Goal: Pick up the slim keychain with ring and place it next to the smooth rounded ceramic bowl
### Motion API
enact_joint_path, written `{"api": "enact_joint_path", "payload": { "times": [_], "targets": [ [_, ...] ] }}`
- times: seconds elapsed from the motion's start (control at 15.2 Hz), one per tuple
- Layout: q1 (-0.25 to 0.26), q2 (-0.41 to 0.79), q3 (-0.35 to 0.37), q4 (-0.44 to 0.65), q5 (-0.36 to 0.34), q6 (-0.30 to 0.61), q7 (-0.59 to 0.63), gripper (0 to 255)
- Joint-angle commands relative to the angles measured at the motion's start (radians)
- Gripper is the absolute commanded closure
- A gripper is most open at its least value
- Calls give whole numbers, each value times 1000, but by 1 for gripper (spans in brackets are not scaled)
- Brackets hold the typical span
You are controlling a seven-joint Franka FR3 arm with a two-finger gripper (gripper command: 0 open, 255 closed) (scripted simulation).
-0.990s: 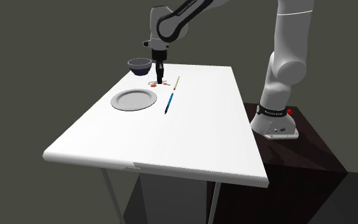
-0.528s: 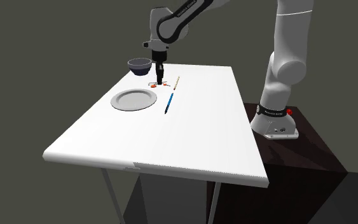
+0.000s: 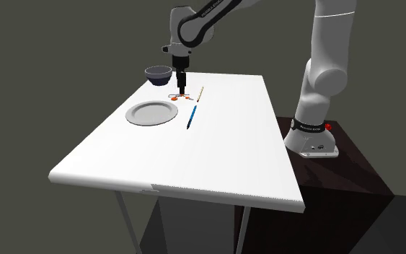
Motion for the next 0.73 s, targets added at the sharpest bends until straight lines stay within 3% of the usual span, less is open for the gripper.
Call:
{"api": "enact_joint_path", "payload": {
  "times": [0.0,0.13,0.66],
  "targets": [
    [-1,-28,-2,17,-4,-46,3,0],
    [-3,-58,-3,43,-7,-101,5,0],
    [-3,-58,-3,43,-7,-101,5,0]
  ]
}}
